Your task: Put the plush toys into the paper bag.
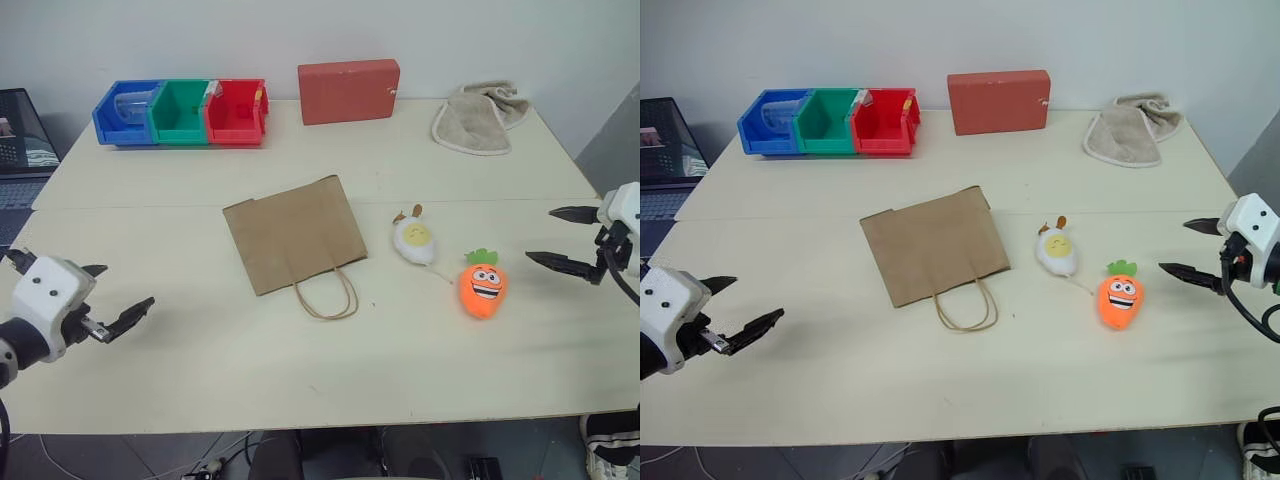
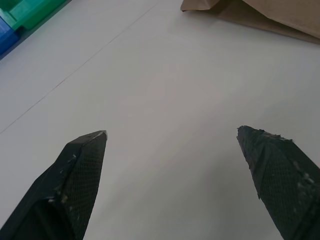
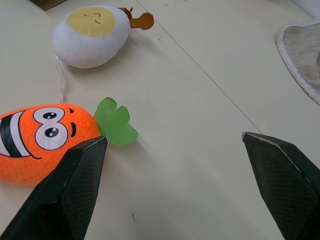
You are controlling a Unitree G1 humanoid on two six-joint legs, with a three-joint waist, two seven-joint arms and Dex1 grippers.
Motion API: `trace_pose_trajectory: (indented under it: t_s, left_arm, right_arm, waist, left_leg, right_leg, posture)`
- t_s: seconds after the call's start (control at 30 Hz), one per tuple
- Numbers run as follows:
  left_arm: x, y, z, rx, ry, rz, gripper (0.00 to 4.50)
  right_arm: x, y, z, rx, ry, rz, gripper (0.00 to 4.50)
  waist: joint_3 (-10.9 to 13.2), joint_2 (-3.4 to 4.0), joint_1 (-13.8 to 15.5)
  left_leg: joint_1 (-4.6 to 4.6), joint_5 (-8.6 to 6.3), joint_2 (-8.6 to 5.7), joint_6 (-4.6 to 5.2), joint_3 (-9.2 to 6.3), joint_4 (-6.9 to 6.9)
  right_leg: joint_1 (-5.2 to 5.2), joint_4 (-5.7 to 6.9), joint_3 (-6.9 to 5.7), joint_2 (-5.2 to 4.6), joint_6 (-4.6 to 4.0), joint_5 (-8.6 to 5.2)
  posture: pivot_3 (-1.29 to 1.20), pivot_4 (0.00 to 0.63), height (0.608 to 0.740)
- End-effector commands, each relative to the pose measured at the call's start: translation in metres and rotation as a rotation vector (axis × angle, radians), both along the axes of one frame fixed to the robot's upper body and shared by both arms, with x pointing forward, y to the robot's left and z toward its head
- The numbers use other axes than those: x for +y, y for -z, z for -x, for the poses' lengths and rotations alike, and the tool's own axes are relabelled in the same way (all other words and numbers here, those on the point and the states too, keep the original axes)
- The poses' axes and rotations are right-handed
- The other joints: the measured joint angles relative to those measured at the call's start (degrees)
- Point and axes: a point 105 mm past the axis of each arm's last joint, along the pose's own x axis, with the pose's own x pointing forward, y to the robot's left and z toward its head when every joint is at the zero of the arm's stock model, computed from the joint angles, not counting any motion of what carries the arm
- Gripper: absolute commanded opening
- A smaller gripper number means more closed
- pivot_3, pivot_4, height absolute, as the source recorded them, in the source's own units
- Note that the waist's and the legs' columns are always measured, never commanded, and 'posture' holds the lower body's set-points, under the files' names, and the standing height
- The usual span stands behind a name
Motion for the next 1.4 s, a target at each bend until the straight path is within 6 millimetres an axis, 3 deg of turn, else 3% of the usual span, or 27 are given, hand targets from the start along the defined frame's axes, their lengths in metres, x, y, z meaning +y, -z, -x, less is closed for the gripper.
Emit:
trace_pose_trajectory:
  t_s: [0.03, 0.53, 0.73, 0.8, 0.9, 1.1, 1.23, 1.4]
  left_arm:
    - [0.002, -0.012, 0.002, -0.051, 0.005, -0.009, 4.46]
    - [-0.011, -0.012, 0.004, -0.041, 0.1, -0.056, 4.46]
    - [-0.073, -0.003, -0.007, 0.041, 0.394, -0.066, 4.46]
    - [-0.101, 0.002, -0.008, 0.066, 0.518, -0.071, 4.46]
    - [-0.127, 0.011, -0.008, 0.096, 0.646, -0.097, 4.46]
    - [-0.156, 0.021, -0.016, 0.106, 0.811, -0.098, 4.46]
    - [-0.186, 0.03, -0.033, 0.057, 0.918, -0.084, 4.46]
    - [-0.206, 0.04, -0.044, 0.026, 0.975, -0.052, 4.46]
  right_arm:
    - [0.004, -0.011, 0.0, -0.051, -0.025, 0.023, 4.5]
    - [0.016, -0.015, -0.001, -0.071, -0.057, 0.013, 4.5]
    - [0.05, -0.025, 0.017, -0.067, -0.168, -0.02, 4.5]
    - [0.065, -0.023, 0.027, -0.048, -0.209, -0.039, 4.5]
    - [0.083, -0.019, 0.039, -0.018, -0.245, -0.053, 4.5]
    - [0.106, -0.008, 0.059, 0.061, -0.266, -0.065, 4.5]
    - [0.126, -0.001, 0.075, 0.109, -0.308, -0.112, 4.5]
    - [0.136, 0.001, 0.084, 0.119, -0.307, -0.144, 4.5]
  waist:
    - [0.0, 0.0, 0.0]
    - [0.0, 0.0, 0.0]
    - [0.0, 0.0, 0.5]
    - [0.0, 0.0, 0.6]
    - [0.0, 0.0, 0.8]
    - [0.0, 0.0, 1.2]
    - [0.0, -0.02, 1.6]
    - [0.0, -0.04, 1.8]
  left_leg:
    - [0.0, 0.0, 0.0, 0.0, 0.0, 0.0]
    - [0.0, 0.0, 0.0, 0.0, 0.0, 0.0]
    - [-0.01, 0.0, -0.02, 0.0, -0.05, 0.02]
    - [-0.03, 0.0, -0.02, -0.01, -0.04, 0.02]
    - [-0.04, 0.0, -0.01, -0.01, -0.09, 0.01]
    - [-0.04, 0.0, -0.01, 0.0, -0.1, 0.04]
    - [-0.05, 0.0, -0.02, 0.0, -0.15, 0.12]
    - [-0.23, 0.0, -0.04, 0.0, -0.22, 0.27]
  right_leg:
    - [0.0, 0.0, 0.01, 0.0, 0.0, 0.0]
    - [0.01, 0.0, 0.0, 0.0, 0.0, 0.01]
    - [0.05, 0.0, -0.02, 0.0, 0.01, 0.01]
    - [0.05, -0.01, -0.02, 0.0, 0.03, 0.02]
    - [0.04, -0.01, -0.06, 0.02, 0.06, 0.04]
    - [0.05, 0.0, -0.05, 0.05, 0.06, 0.04]
    - [0.08, 0.0, -0.08, 0.06, 0.06, 0.04]
    - [0.1, -0.15, -0.1, 0.06, 0.21, 0.15]
  posture:
    - [0.0, 0.15, 0.74]
    - [0.0, 0.15, 0.74]
    - [0.0, 0.15, 0.74]
    - [0.0, 0.15, 0.74]
    - [0.0, 0.15, 0.74]
    - [0.0, 0.15, 0.74]
    - [0.0, 0.15, 0.74]
    - [0.0, 0.15, 0.74]
